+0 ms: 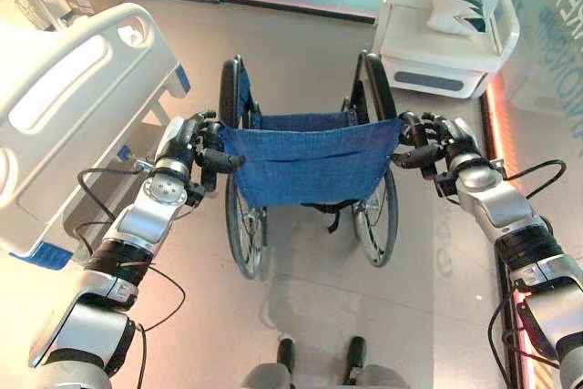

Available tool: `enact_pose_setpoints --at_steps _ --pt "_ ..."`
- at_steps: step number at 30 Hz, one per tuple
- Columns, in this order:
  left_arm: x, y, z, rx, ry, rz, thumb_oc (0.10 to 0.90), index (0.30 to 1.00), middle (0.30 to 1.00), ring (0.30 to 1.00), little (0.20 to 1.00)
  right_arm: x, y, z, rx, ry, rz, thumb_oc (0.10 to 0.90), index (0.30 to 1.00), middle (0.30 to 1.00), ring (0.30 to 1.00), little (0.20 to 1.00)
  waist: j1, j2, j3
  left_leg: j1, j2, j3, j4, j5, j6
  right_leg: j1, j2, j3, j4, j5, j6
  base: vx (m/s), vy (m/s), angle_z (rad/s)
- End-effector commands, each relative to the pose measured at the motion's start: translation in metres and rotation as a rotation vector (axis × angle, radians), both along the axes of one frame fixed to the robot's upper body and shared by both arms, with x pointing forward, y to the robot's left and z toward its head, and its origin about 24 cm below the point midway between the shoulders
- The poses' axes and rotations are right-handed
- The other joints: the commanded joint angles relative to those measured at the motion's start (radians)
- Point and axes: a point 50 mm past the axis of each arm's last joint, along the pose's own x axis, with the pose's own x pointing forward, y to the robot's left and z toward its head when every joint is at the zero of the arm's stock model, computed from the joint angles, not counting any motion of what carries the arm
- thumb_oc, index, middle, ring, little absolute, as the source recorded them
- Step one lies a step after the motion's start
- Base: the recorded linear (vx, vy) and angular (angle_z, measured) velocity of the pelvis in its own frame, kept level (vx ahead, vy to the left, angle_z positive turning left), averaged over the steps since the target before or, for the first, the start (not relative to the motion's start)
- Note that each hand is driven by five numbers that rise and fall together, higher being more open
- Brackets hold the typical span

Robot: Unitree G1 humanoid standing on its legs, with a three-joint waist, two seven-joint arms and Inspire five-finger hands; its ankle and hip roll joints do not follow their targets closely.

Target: Push the wheelchair next to the bed

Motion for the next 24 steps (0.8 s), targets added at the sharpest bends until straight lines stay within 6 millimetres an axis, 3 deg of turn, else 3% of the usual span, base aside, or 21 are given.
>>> enact_pose_setpoints --at_steps 1,15,24 --pt "-0.009 0.057 0.011 0.221 0.087 0.228 0.800 0.900 0.900 0.900 0.900 -0.002 -0.051 0.055 -0.207 -0.137 -0.216 0.800 0.900 0.900 0.900 0.900 0.019 -0.004 -0.024 -0.084 -0.033 0.008 0.107 -0.096 0.007 -0.020 0.011 0.000 0.134 -0.129 0.016 -0.03 -0.014 0.05" --pt "-0.008 0.079 0.037 0.419 0.142 0.452 0.800 0.900 0.900 0.900 0.900 0.006 -0.047 0.065 -0.216 -0.100 -0.228 0.800 0.900 0.900 0.900 0.900 0.022 -0.010 -0.006 -0.106 -0.039 -0.003 0.124 -0.099 0.004 -0.032 0.008 -0.015 0.146 -0.134 0.005 -0.01 -0.003 0.03" --pt "-0.007 0.076 0.018 0.474 0.431 0.397 0.800 0.900 0.900 0.900 0.900 0.009 -0.044 0.071 -0.222 -0.108 -0.220 0.800 0.900 0.900 0.900 0.900 0.018 -0.010 0.006 -0.119 -0.039 -0.003 0.134 -0.099 0.002 -0.041 0.011 -0.016 0.154 -0.137 -0.001 -0.02 -0.005 0.01"
